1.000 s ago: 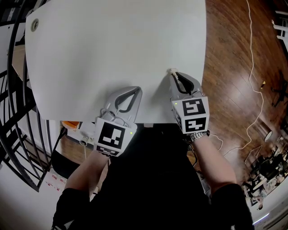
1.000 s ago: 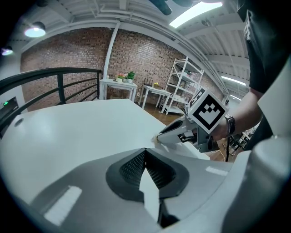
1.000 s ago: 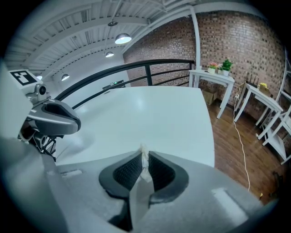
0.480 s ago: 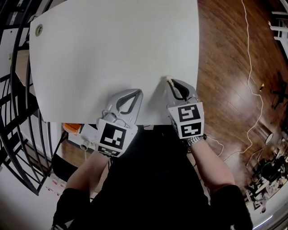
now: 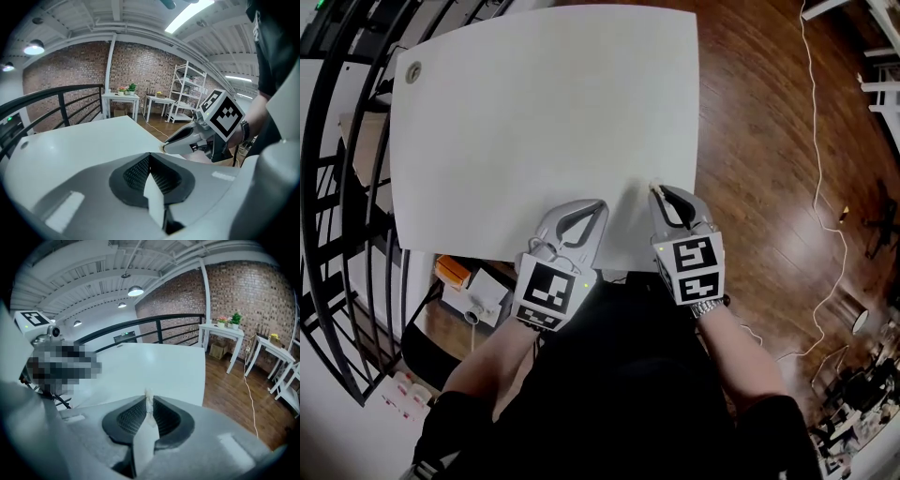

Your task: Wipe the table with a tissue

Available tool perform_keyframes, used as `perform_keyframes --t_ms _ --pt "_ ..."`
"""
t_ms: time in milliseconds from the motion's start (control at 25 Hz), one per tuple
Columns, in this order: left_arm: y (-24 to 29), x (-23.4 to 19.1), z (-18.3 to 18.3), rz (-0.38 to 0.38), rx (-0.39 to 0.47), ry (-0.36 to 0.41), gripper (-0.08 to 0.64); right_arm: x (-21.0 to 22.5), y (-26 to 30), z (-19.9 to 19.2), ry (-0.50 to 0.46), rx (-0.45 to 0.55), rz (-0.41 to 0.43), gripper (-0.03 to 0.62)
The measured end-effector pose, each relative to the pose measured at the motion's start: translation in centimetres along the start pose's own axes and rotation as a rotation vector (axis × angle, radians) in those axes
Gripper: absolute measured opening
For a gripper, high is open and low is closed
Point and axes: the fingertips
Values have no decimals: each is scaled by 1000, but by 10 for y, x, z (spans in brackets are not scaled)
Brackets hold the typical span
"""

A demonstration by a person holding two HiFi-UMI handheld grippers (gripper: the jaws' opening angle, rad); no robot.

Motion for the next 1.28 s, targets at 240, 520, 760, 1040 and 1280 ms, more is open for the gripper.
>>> perform_keyframes --t_ms 240,520,760,1040,1280 --pt "-3 24 21 46 39 -16 17 8 -28 16 -72 49 31 35" --pt "-14 48 43 121 79 -16 17 1 -65 36 -157 127 100 34" --pt "-29 47 55 218 118 -28 17 -14 -80 52 -234 183 163 34" --pt "-40 49 72 277 156 -21 17 -34 -96 71 -324 237 221 34" --pt "-47 45 79 317 176 -25 17 -50 -105 81 -404 257 255 34"
Point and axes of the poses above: the fingertips, and each gripper's own axes: y forward along the fingers, x to its right, z out of its top, and after that the axes turned 11 degrees about z, right-handed
